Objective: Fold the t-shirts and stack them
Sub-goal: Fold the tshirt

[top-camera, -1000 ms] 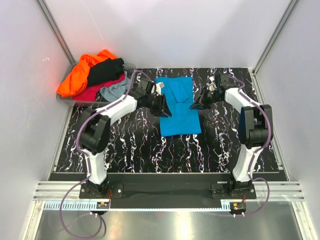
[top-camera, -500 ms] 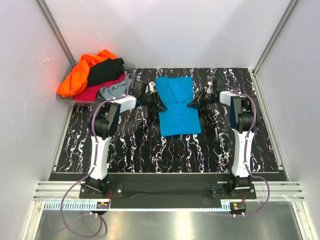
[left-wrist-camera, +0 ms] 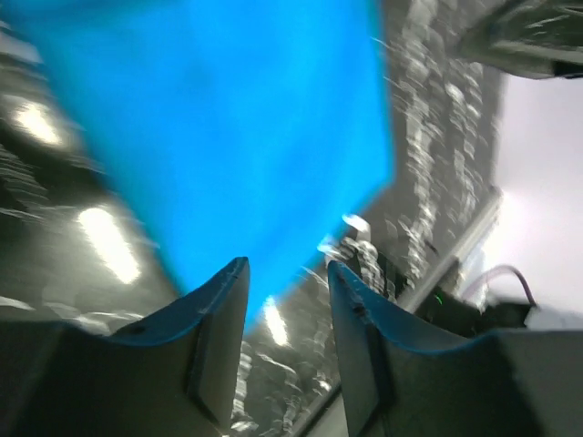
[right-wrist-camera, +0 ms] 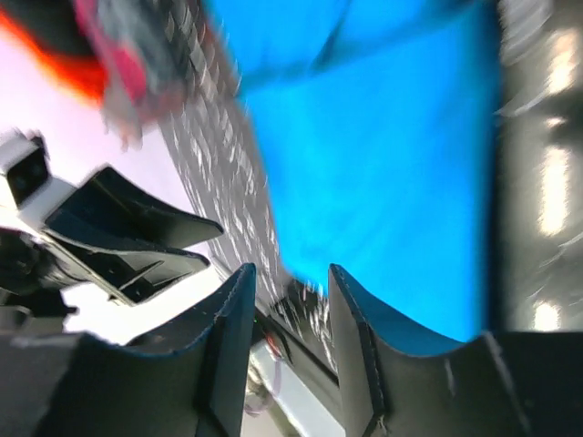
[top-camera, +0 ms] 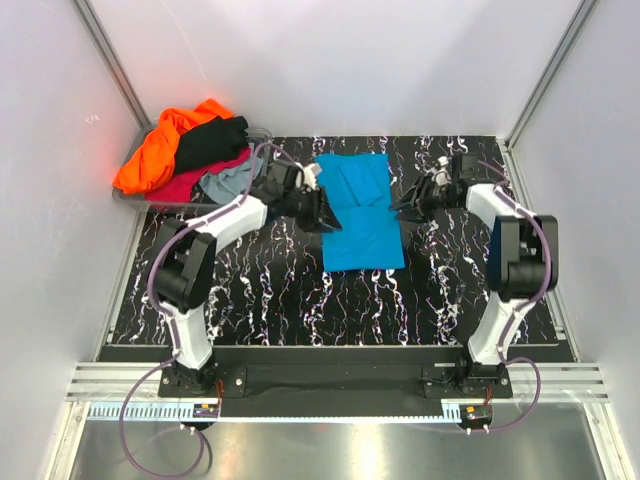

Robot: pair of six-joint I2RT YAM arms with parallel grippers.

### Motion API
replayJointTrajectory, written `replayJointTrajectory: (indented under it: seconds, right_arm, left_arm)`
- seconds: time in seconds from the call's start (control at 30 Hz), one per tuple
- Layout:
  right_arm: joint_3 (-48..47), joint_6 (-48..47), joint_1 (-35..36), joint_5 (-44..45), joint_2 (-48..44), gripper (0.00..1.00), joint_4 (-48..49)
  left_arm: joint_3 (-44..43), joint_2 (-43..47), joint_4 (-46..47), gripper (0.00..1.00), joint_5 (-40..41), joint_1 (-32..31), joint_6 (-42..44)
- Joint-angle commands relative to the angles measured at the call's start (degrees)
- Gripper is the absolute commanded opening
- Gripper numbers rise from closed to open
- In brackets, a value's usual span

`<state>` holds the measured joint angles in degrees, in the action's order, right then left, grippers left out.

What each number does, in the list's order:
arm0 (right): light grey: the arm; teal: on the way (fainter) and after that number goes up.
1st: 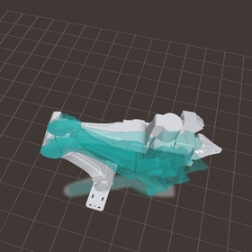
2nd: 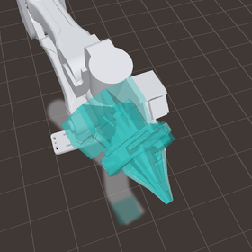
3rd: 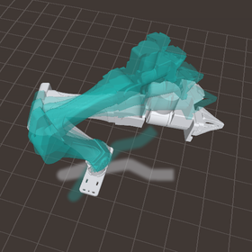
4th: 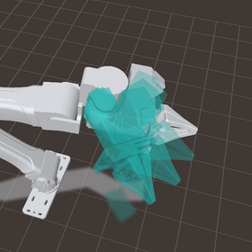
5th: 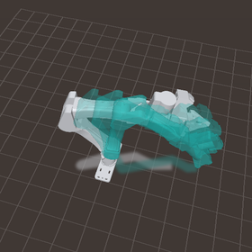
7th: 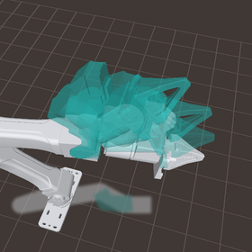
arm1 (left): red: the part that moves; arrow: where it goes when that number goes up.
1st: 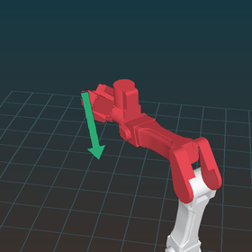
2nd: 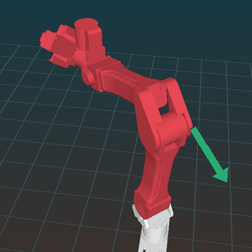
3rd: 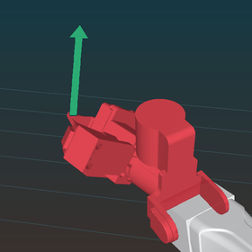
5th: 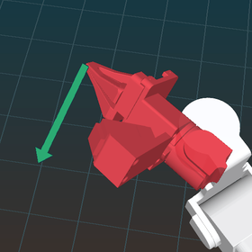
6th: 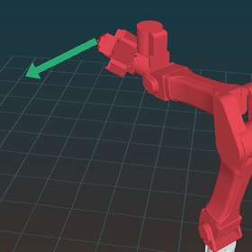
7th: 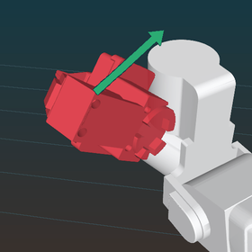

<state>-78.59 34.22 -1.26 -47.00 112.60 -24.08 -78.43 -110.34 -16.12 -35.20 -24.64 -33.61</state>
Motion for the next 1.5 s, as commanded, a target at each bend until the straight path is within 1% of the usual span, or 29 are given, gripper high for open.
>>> replayJointTrajectory:
  seconds: [0.0,0.03,0.07,0.1,0.13,0.17,0.27,0.37,0.43,0.47,0.5,0.57,0.6,0.67,0.73,0.77,0.83,0.87,0.93,1.0,1.03,1.13,1.23,1.27,1.33,1.37,1.4,1.43,1.47]
  right_arm:
    - [8.00,-3.81,3.89,0.77,-4.58,0.43,-2.65]
    - [9.05,-3.98,4.68,0.08,-4.23,0.34,-1.95]
    - [10.11,-4.07,4.95,-0.80,-3.62,0.30,-1.42]
    - [10.47,-4.07,5.12,-1.85,-2.48,0.24,-0.72]
    - [10.91,-3.98,5.04,-1.95,-1.86,0.12,-0.10]
    - [11.08,-4.42,5.04,-2.04,-1.16,0.08,0.43]
    - [12.31,-5.56,4.42,-0.81,1.92,0.03,0.52]
    - [15.65,-6.44,3.10,2.09,2.54,0.03,0.34]
    - [17.84,-6.36,2.05,4.28,0.53,0.03,0.00]
    - [19.77,-6.70,1.79,5.68,-0.87,0.03,-0.79]
    - [20.40,-7.14,1.70,9.70,-4.11,0.03,-1.84]
    - [21.02,-9.42,1.70,12.45,-7.37,0.04,-5.43]
    - [21.19,-9.95,1.78,12.81,-10.44,0.05,-6.33]
    - [21.11,-10.40,2.22,13.16,-13.27,0.06,-8.78]
    - [20.93,-9.70,3.45,12.99,-16.00,0.10,-9.15]
    - [20.23,-8.39,5.80,12.82,-15.74,0.12,-8.63]
    - [19.00,-6.37,8.71,11.24,-13.38,0.17,-6.53]
    - [17.95,-5.40,10.73,7.49,-11.89,0.18,-5.12]
    - [18.12,-2.07,11.36,4.74,-7.40,0.19,0.31]
    - [19.52,-1.78,11.10,5.86,-4.85,0.20,2.01]
    - [20.22,-3.44,10.93,6.83,-4.15,0.22,1.84]
    - [23.12,-5.56,7.69,8.42,-4.31,0.23,1.75]
    - [28.30,-7.75,4.25,10.61,-10.97,0.29,0.18]
    - [30.23,-8.20,3.98,12.53,-15.78,0.37,-0.87]
    - [33.04,-8.12,3.89,13.78,-20.38,0.43,-2.72]
    - [34.10,-7.42,3.89,14.22,-24.49,0.47,-3.08]
    - [35.25,-6.45,3.89,14.39,-26.53,0.55,-3.26]
    - [37.52,-3.92,3.89,14.83,-28.38,0.59,-3.26]
    - [38.67,-2.68,3.98,15.27,-32.05,0.62,-3.00]
  left_arm:
    - [4.86,3.12,4.94,0.40,-1.18,-5.66,-4.25]
    - [5.83,2.51,7.13,0.39,-2.23,-6.55,-5.32]
    - [7.05,1.89,10.29,0.38,-2.41,-7.78,-6.29]
    - [7.24,1.10,11.01,0.36,-2.50,-7.87,-7.52]
    - [7.33,-0.82,11.54,0.34,-3.11,-7.96,-7.96]
    - [7.59,-1.79,11.98,0.33,-2.86,-7.88,-7.97]
    - [9.34,-5.31,12.95,0.32,-2.33,-7.09,-7.44]
    - [13.82,-5.94,13.65,0.33,-0.75,-5.42,-6.56]
    - [17.15,-4.89,14.10,0.34,-0.83,-5.24,-5.51]
    - [17.96,-2.62,12.97,0.35,-0.66,-5.41,-4.81]
    - [18.75,-1.12,12.17,0.36,-0.14,-5.68,-3.41]
    - [21.37,4.31,11.20,0.38,0.05,-5.94,-3.48]
    - [22.44,6.26,11.46,0.39,-0.56,-5.77,-5.22]
    - [23.93,9.26,11.29,0.41,-2.24,-6.12,-6.73]
    - [24.20,12.69,10.76,0.45,-2.15,-6.29,-7.88]
    - [24.21,13.13,10.67,0.45,-2.07,-6.29,-8.49]
    - [23.60,12.18,10.76,0.45,-1.45,-6.29,-8.76]
    - [23.33,11.13,11.11,0.45,-1.45,-6.29,-8.85]
    - [23.24,6.75,12.95,0.44,-1.89,-6.21,-9.20]
    - [23.41,3.57,14.70,0.41,-1.54,-5.59,-8.76]
    - [24.02,1.56,15.67,0.40,-0.75,-5.24,-8.50]
    - [26.21,0.66,15.94,0.38,0.92,-3.75,-7.70]
    - [29.90,7.49,15.86,0.38,2.41,-3.83,-7.70]
    - [30.87,12.21,15.07,0.42,3.29,-4.35,-7.70]
    - [34.38,17.33,14.80,0.46,4.43,-4.80,-9.19]
    - [35.71,21.88,14.80,0.48,4.79,-4.89,-11.29]
    - [38.50,23.93,14.98,0.49,5.40,-4.89,-12.53]
    - [39.92,25.78,15.59,0.50,5.75,-4.89,-14.10]
    - [41.33,29.45,15.94,0.53,5.93,-4.89,-18.03]
